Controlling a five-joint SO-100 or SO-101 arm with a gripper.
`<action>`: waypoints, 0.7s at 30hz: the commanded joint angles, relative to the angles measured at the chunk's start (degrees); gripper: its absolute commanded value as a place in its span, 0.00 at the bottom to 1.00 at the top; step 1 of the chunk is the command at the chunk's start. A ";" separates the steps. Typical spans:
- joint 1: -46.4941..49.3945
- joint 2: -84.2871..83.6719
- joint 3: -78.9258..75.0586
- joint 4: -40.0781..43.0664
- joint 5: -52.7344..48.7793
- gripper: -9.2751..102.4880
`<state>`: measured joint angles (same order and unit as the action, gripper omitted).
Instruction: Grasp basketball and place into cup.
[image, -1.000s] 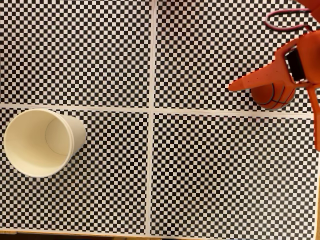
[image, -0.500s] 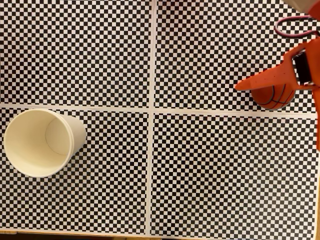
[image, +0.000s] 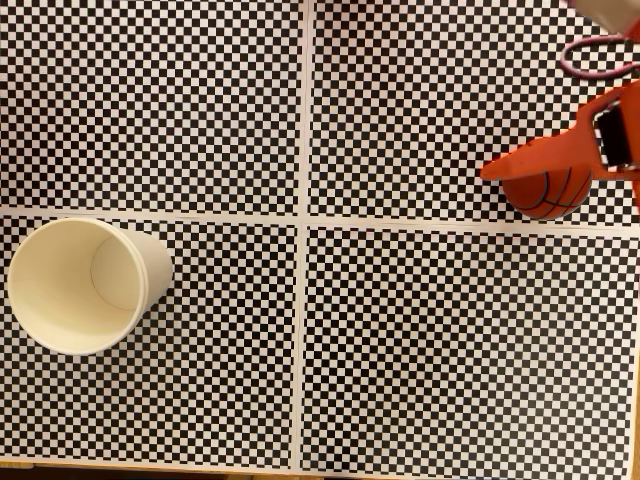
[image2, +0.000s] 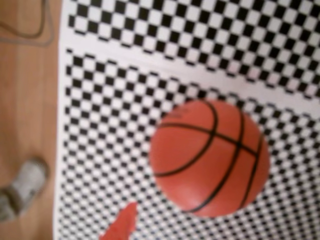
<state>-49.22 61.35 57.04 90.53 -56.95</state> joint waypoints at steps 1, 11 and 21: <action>0.70 0.26 -2.64 -0.18 -0.18 0.67; 1.58 -2.29 -4.22 -0.18 -0.44 0.67; 1.76 -4.48 -5.98 -0.18 -0.26 0.67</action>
<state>-48.16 56.43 53.70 90.53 -57.22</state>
